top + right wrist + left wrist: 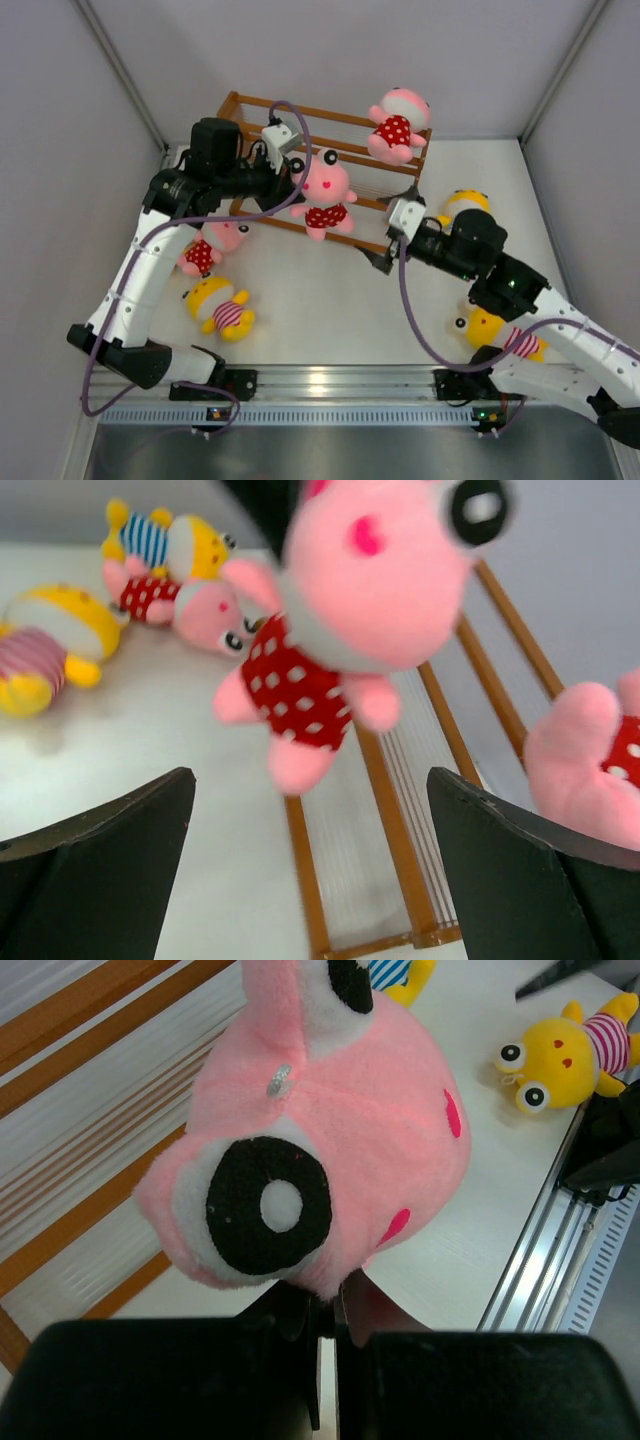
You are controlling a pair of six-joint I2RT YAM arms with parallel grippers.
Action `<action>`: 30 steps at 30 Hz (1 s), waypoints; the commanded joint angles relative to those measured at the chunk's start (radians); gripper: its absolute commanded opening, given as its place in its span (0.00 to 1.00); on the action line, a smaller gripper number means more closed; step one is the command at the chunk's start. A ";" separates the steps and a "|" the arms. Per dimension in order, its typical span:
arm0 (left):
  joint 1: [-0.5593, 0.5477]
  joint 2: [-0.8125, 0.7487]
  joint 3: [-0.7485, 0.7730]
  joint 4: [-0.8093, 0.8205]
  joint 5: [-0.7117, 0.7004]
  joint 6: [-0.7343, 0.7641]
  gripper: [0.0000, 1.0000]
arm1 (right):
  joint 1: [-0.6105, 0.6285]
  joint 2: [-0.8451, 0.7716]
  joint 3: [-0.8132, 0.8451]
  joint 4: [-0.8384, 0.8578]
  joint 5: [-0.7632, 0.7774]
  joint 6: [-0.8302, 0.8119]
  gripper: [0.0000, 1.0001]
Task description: Place and organize the stuffed toys onto the shelf
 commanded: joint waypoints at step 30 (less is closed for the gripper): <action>0.042 0.006 -0.027 0.064 0.062 -0.075 0.00 | 0.096 0.233 -0.260 0.525 0.202 -0.403 0.65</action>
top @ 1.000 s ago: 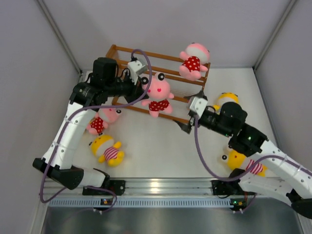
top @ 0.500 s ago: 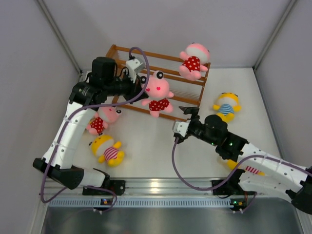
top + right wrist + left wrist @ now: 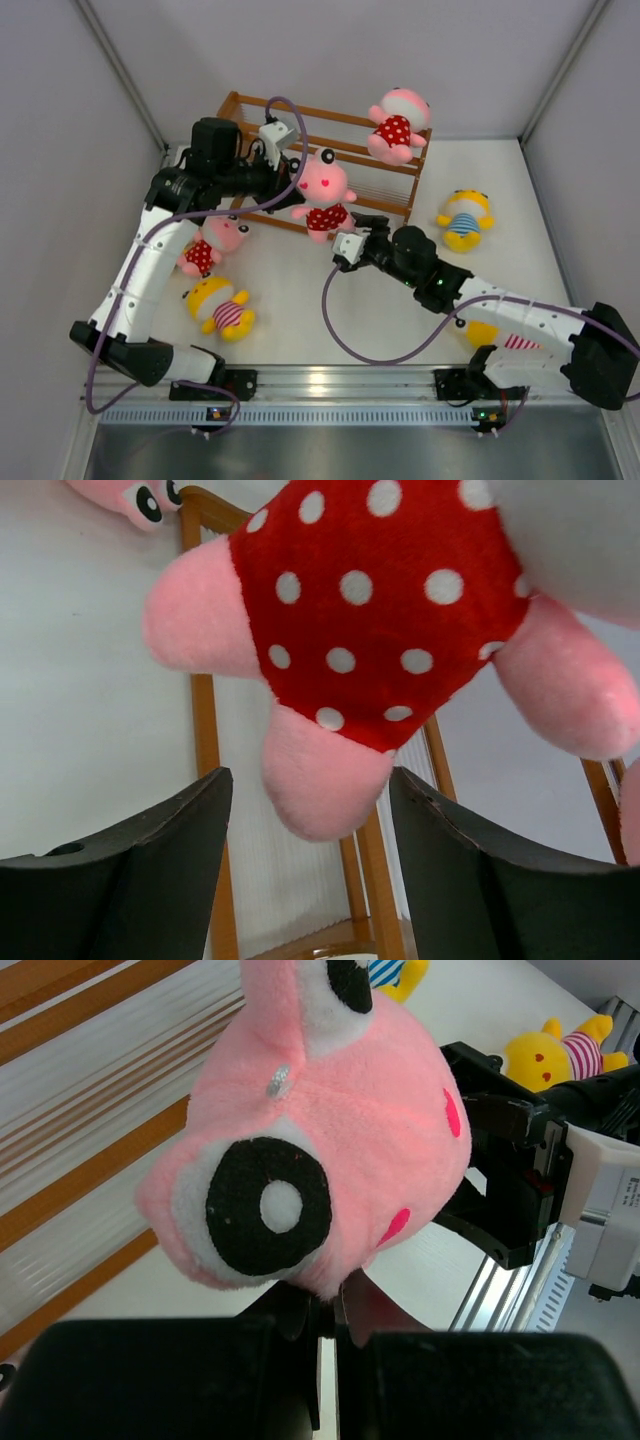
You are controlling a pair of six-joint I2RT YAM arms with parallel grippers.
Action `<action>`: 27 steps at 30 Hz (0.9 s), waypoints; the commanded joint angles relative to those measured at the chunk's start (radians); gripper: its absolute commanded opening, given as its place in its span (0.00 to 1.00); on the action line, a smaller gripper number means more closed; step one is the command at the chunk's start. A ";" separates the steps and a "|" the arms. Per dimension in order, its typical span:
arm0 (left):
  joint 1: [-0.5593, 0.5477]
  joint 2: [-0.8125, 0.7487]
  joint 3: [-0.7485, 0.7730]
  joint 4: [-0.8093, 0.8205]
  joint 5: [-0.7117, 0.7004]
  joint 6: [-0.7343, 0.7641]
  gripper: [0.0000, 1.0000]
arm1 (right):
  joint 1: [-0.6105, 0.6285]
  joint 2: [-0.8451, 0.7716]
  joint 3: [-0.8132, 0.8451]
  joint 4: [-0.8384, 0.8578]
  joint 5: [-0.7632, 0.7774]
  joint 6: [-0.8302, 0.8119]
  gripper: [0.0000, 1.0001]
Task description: Place and organize the stuffed toys onto the shelf
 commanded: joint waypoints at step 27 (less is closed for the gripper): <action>0.013 0.013 0.291 -0.039 -0.472 0.163 0.68 | 0.008 0.080 0.598 -0.335 -0.201 0.398 0.00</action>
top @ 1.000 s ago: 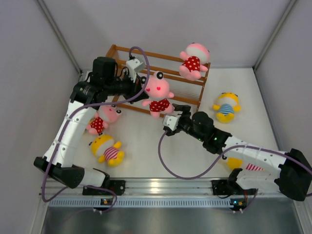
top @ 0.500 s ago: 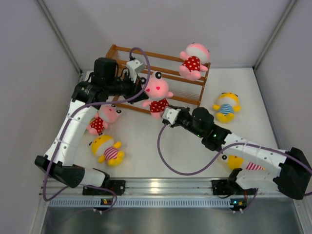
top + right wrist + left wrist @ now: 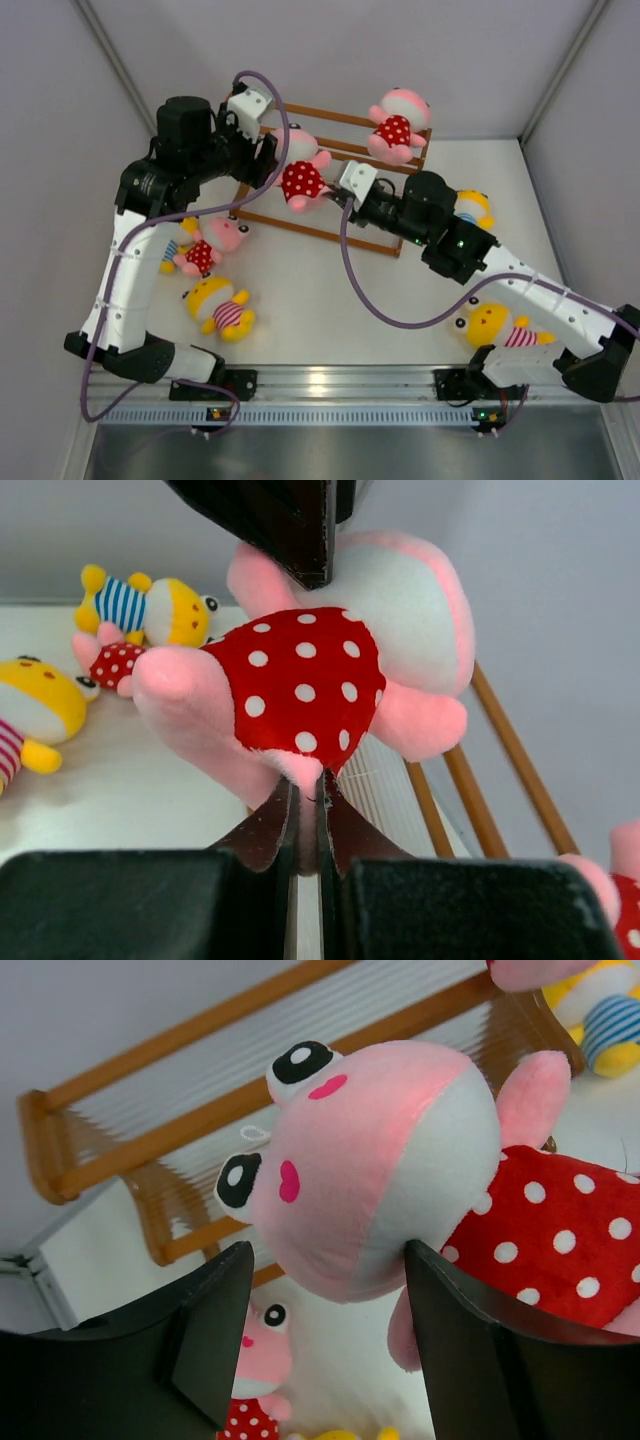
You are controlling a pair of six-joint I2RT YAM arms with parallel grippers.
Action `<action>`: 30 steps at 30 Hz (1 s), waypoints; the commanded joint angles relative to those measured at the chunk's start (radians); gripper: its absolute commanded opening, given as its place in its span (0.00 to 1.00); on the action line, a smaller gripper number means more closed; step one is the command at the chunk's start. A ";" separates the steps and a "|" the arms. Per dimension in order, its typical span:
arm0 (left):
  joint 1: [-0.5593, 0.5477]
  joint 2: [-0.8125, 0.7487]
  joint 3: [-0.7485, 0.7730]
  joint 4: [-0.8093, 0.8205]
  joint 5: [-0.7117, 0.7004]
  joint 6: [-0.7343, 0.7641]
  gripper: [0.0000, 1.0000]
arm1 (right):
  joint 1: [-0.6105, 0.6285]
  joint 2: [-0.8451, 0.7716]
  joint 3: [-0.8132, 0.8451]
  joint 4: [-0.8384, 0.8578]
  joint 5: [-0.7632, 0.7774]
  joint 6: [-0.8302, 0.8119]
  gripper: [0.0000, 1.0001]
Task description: Place and organize the stuffed toys onto the shelf
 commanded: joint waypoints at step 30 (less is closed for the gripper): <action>0.054 0.442 0.262 0.378 -0.194 0.033 0.90 | -0.085 0.552 0.746 -0.231 0.621 0.331 0.00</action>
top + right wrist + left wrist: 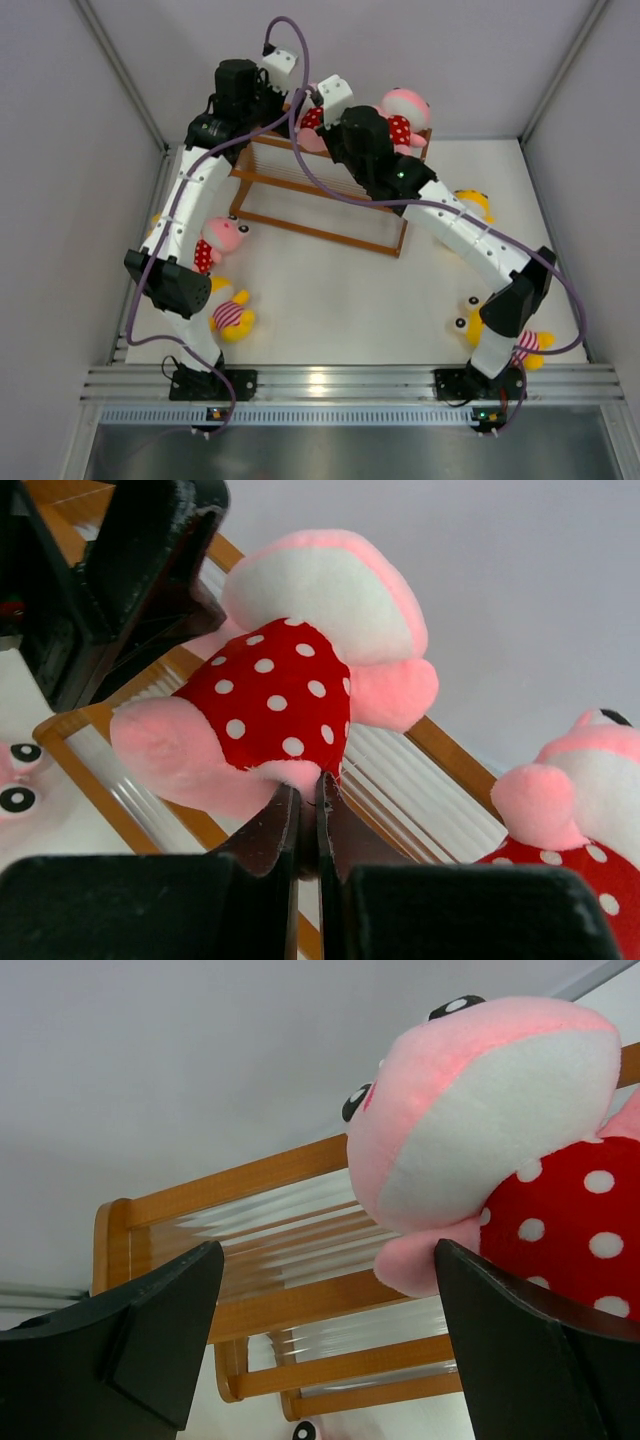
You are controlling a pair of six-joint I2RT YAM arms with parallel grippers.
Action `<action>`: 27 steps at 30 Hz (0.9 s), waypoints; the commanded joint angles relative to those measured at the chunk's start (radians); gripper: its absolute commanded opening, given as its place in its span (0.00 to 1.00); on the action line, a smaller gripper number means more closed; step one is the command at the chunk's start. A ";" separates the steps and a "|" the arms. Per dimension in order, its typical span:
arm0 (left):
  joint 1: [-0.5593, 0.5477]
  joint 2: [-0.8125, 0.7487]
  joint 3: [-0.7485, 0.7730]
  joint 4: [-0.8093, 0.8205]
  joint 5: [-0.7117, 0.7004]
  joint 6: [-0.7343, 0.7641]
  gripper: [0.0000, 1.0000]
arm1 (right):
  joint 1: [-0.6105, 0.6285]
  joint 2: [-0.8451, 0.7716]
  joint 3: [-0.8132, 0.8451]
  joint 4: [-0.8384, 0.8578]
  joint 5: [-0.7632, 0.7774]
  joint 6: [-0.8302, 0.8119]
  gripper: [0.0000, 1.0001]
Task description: Place and organize the stuffed toys onto the shelf
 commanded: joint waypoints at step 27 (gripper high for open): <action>0.054 -0.240 -0.133 0.049 -0.081 0.034 0.98 | 0.009 0.011 0.023 0.056 0.101 0.142 0.00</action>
